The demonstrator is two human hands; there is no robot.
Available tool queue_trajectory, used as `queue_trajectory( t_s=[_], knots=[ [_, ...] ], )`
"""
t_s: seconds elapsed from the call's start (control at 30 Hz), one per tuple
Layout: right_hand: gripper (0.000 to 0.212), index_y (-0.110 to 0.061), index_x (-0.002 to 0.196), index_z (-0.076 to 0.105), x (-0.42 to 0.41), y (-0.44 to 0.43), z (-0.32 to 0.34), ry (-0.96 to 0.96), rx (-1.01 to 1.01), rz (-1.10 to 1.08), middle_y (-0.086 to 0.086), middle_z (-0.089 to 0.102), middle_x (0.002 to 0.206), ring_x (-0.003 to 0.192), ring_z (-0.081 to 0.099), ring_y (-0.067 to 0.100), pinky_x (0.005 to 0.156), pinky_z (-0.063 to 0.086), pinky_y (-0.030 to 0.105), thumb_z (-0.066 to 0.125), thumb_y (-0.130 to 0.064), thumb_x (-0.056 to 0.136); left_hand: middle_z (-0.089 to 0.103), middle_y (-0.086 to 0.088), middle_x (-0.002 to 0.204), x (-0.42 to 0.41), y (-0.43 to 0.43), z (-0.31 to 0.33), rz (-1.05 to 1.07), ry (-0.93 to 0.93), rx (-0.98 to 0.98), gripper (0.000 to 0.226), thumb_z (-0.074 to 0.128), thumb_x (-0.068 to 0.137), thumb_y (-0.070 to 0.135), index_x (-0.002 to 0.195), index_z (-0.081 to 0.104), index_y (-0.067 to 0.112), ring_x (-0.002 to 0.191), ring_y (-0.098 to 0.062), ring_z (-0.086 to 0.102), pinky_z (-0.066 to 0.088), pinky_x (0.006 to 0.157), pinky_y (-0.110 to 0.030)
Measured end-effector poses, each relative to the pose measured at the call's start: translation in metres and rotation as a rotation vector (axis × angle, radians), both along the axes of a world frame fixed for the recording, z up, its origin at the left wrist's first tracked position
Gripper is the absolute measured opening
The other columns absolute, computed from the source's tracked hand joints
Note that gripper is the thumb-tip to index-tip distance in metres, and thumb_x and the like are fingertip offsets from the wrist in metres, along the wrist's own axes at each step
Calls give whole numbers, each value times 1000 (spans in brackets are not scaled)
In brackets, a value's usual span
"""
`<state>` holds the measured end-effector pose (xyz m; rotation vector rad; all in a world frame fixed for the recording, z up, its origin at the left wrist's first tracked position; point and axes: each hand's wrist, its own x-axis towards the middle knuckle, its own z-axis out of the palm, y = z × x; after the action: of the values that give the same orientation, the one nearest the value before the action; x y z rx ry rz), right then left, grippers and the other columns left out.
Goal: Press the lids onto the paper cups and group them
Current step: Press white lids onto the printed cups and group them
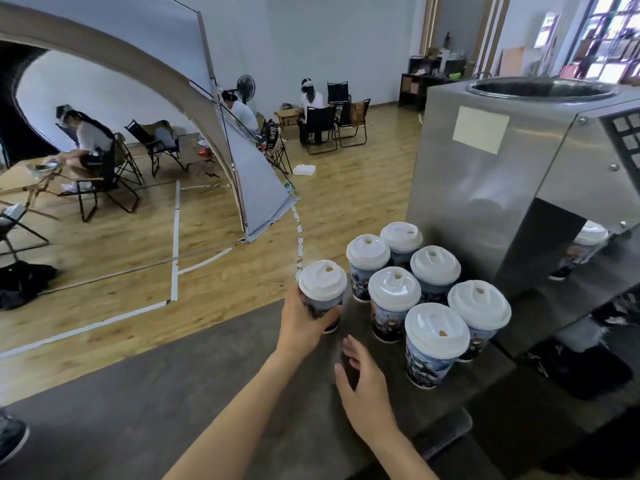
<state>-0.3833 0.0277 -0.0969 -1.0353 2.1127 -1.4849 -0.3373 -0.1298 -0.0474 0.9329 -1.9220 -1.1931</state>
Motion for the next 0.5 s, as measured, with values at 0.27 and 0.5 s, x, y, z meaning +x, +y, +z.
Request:
queue_trajectory(
  t_s=[0.27, 0.5],
  knots=[
    [45, -19, 138, 59, -3, -4, -5, -18, -29, -64, -11, 67, 127, 118, 61, -1, 103, 48, 20, 64, -2, 97, 54, -3, 141, -23, -24, -40, 45, -145, -89, 85, 90, 76, 24, 143, 38, 16, 129, -17, 51, 38, 97, -24],
    [45, -16, 132, 64, -3, -7, -10, 7, -22, -98, -8, 70, 121, 114, 63, -1, 101, 48, 18, 65, 4, 92, 52, 5, 126, -32, -29, -50, 48, -155, -92, 76, 90, 76, 22, 133, 41, 15, 112, -2, 47, 37, 82, -1]
  ],
)
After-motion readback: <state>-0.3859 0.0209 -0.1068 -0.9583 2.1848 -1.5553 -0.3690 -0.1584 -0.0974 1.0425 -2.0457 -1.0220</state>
